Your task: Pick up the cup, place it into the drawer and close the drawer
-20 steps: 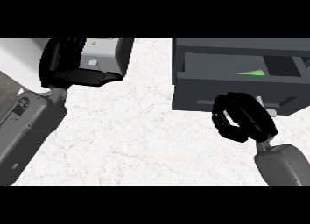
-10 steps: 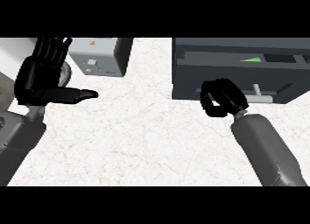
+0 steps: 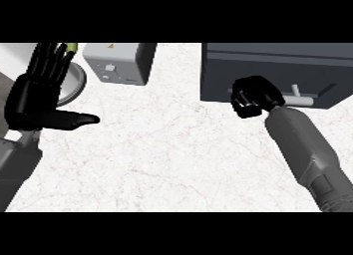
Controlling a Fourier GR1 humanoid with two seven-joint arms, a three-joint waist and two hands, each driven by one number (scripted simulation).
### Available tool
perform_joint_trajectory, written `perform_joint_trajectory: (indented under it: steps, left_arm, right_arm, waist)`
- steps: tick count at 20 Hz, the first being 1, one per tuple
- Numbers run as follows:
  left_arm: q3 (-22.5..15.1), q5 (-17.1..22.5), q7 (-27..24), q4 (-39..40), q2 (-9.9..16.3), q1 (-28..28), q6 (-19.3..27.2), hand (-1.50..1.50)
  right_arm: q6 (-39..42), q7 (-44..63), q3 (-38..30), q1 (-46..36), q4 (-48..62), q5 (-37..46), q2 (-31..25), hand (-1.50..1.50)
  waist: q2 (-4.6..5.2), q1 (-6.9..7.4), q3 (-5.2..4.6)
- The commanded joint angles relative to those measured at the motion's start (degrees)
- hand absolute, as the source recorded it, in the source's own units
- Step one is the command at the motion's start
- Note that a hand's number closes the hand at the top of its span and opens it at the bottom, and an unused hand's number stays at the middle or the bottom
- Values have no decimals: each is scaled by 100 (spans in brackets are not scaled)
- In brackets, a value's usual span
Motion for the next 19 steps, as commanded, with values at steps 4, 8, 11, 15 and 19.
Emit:
perform_joint_trajectory:
  steps: [4,8,11,15,19]
  left_arm:
    - [-61,24,43,-213,-82,68,-198,-150]
    - [13,82,28,-47,-93,-39,-368,-150]
    - [-52,39,40,-69,-128,-12,-382,-150]
    - [-84,73,61,-92,-133,158,-461,-150]
    - [-5,93,15,45,-169,86,-503,-150]
  right_arm:
    - [104,-53,-411,-646,947,-112,-563,150]
    - [234,-88,-487,-862,1017,-193,-581,150]
    - [144,-270,-686,-739,1033,-391,-619,150]
    - [210,-530,-830,-711,1021,-520,-897,150]
    - [141,-487,-864,-802,1069,-550,-732,150]
  waist:
    - [137,163,11]
    - [192,188,9]
    - [207,216,18]
    - [196,268,17]
    - [214,274,11]
